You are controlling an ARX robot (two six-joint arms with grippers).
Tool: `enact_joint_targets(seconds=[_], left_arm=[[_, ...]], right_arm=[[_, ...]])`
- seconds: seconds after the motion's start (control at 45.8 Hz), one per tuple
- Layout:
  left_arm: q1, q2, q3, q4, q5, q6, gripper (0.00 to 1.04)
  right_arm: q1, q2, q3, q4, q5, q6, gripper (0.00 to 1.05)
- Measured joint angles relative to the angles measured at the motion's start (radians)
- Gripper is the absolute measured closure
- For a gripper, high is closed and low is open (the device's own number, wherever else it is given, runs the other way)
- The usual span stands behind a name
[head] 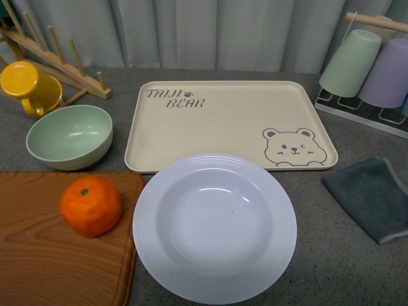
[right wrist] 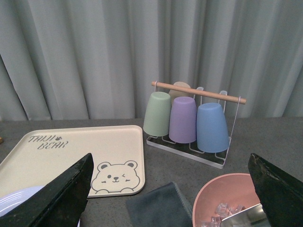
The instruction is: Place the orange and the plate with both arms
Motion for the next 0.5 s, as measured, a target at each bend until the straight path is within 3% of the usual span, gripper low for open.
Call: enact_joint_targets(seconds=[0.502], left_arm=[[0.000, 0.000, 0.000, 0.000, 0.000, 0.000, 0.06]], right_arm=[[0.000, 0.000, 0.000, 0.000, 0.000, 0.000, 0.09]])
